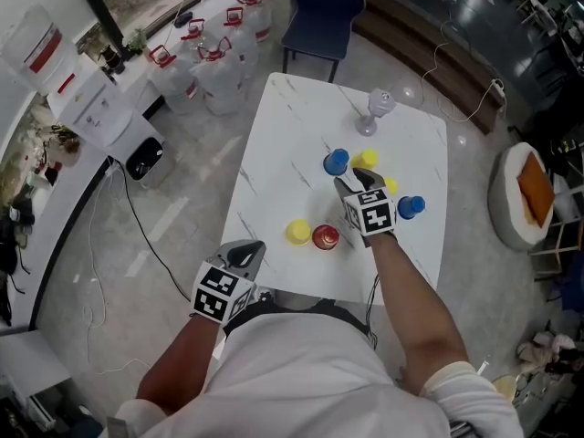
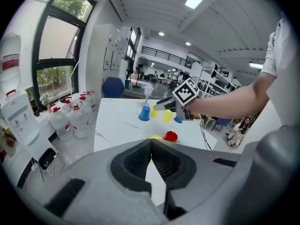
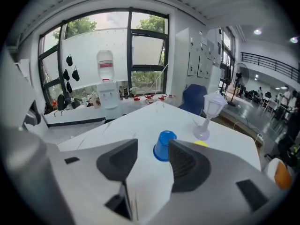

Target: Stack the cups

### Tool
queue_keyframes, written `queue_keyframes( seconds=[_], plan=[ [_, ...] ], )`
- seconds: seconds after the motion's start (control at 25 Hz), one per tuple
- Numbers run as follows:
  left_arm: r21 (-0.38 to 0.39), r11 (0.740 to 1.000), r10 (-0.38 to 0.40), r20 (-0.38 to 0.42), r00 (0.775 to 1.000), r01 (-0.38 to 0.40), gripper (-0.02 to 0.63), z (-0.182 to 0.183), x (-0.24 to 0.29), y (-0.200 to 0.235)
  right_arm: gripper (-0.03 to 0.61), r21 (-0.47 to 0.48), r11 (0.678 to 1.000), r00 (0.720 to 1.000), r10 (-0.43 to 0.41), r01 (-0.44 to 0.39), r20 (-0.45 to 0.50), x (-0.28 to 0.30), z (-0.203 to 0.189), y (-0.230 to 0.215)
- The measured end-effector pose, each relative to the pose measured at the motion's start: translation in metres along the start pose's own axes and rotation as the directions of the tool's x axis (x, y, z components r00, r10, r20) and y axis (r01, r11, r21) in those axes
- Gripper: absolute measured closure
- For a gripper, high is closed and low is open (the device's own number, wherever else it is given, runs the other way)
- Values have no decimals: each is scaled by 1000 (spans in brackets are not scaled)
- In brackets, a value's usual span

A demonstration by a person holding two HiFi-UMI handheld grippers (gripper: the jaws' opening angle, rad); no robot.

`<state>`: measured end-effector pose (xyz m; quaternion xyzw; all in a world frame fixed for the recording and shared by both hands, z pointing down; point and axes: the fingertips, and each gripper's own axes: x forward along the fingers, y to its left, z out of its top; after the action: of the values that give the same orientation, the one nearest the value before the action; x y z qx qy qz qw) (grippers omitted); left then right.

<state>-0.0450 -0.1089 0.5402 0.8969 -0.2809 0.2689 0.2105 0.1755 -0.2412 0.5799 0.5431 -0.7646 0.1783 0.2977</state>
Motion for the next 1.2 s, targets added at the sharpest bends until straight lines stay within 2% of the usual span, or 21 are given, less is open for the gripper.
queue_keyframes(
  seconds=[0.32, 0.56, 0.6, 0.84, 1.0, 1.2],
  plan=[
    [-89, 990, 108, -13, 994, -109, 604, -21, -26, 16, 318, -30, 999, 995, -21, 19, -95, 61, 1, -27],
    [-121, 983, 134, -19, 991, -135, 604, -28, -31, 17, 328, -6, 1000, 987, -16, 15, -158, 84, -14, -37],
    [-121, 984, 131, -21, 991, -133, 604, -28, -31, 17, 349, -7, 1000, 988, -17, 16, -156, 84, -14, -37],
    [-91, 992, 90, -13, 996, -91, 604, -21, -21, 15, 356, 0, 1000, 997, -6, 6, -83, 58, 2, -25],
    [-43, 998, 36, 0, 999, -36, 604, -8, -5, 10, 357, 32, 999, 1000, 0, 0, 1, 10, 13, -13],
    [42, 998, -53, 5, 999, 53, 604, 12, 15, -7, 357, 111, 994, 998, -12, 6, 55, -55, -4, 0]
  ],
)
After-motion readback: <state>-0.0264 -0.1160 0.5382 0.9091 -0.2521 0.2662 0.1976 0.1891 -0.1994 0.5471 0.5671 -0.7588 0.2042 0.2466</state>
